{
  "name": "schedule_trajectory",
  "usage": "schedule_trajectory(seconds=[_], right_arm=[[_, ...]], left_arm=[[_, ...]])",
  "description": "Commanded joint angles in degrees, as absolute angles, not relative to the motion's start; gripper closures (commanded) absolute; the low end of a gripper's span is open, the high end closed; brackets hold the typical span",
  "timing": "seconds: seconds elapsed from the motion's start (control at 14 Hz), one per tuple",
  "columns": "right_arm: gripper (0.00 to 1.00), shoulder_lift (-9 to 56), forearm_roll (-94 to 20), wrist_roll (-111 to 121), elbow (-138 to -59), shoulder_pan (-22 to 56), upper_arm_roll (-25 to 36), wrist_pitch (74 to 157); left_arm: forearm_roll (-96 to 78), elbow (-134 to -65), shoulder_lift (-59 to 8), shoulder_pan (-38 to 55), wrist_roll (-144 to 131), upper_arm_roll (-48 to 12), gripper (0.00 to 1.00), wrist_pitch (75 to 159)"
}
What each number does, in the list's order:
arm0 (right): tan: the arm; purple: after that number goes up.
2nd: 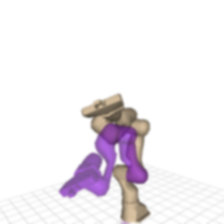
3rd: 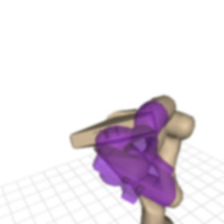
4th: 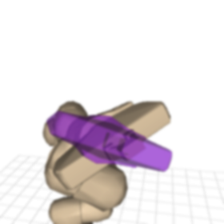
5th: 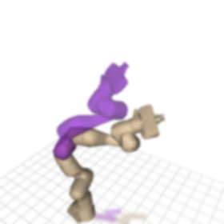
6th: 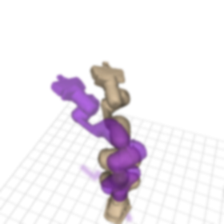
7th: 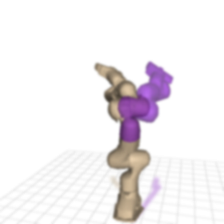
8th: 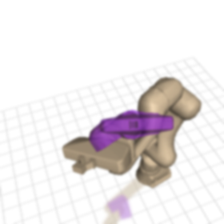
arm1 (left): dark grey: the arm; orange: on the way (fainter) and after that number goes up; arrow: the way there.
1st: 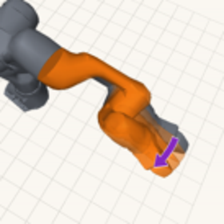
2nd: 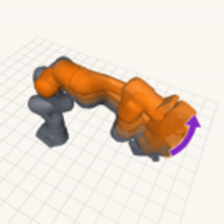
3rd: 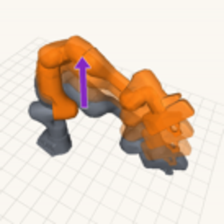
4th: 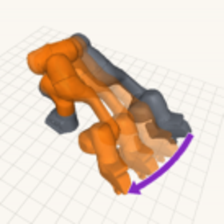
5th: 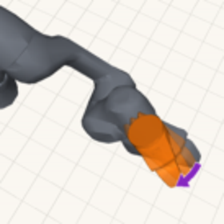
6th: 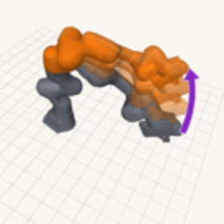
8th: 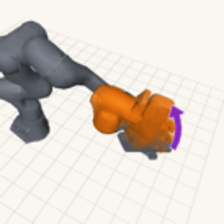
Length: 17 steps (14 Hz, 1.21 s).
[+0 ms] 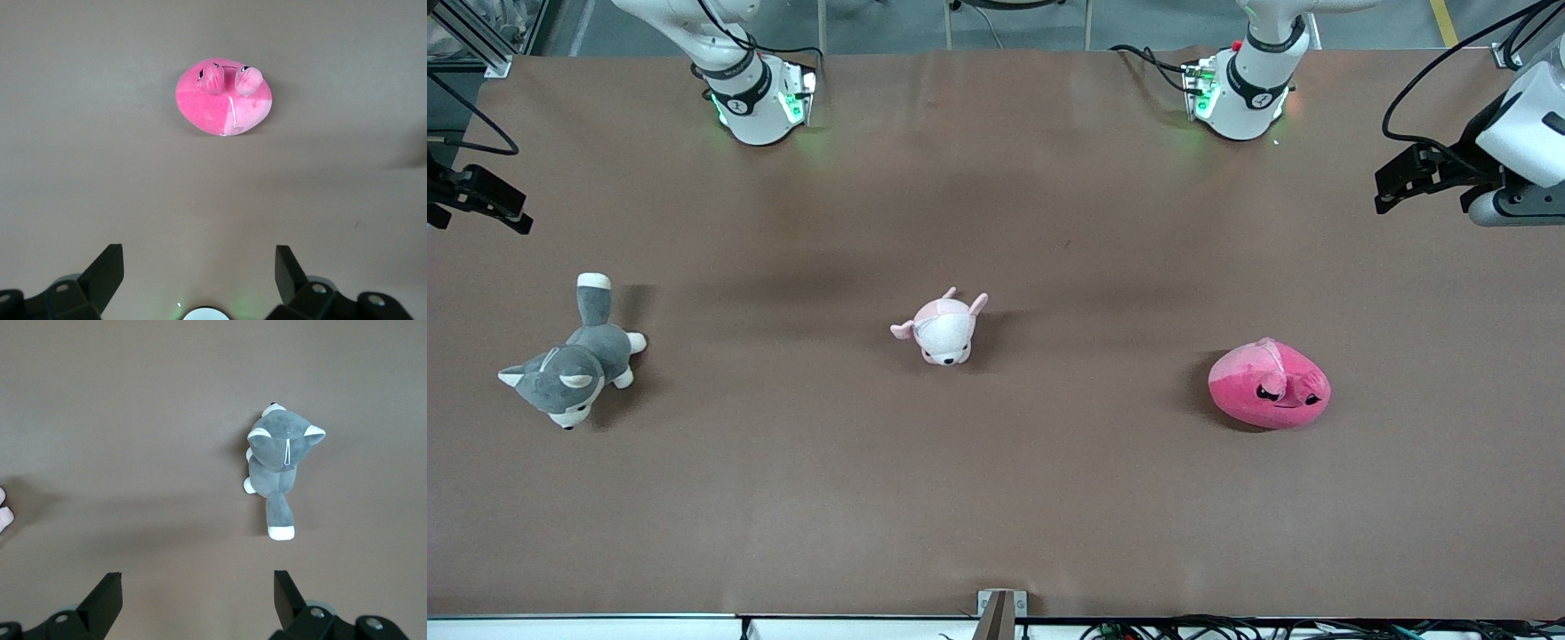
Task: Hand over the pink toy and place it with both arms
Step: 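Move the left gripper down over the pink plush toy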
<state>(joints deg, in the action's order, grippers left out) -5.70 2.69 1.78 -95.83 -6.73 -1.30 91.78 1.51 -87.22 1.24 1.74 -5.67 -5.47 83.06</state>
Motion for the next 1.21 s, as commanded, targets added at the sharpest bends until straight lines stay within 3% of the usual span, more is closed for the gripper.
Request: schedule_trajectory(seconds=[0.0,0.43,1.14], right_arm=[[0.00,-8.5,3.0,1.8,-97.8,-7.1,-1.5,91.9],[0.00,-10.4,3.0,1.8,-99.8,-7.1,-1.5,92.5],[0.00,-10.4,3.0,1.7,-100.2,-7.1,-1.5,92.5]], left_arm=[[0.7,-86.0,0.7,1.7,-6.1,-5.3,0.00,82.7],[0.6,-83.6,-4.8,1.3,-5.3,-5.0,0.00,83.0],[1.5,-88.1,-15.6,-0.1,-6.1,-4.9,0.00,101.6]])
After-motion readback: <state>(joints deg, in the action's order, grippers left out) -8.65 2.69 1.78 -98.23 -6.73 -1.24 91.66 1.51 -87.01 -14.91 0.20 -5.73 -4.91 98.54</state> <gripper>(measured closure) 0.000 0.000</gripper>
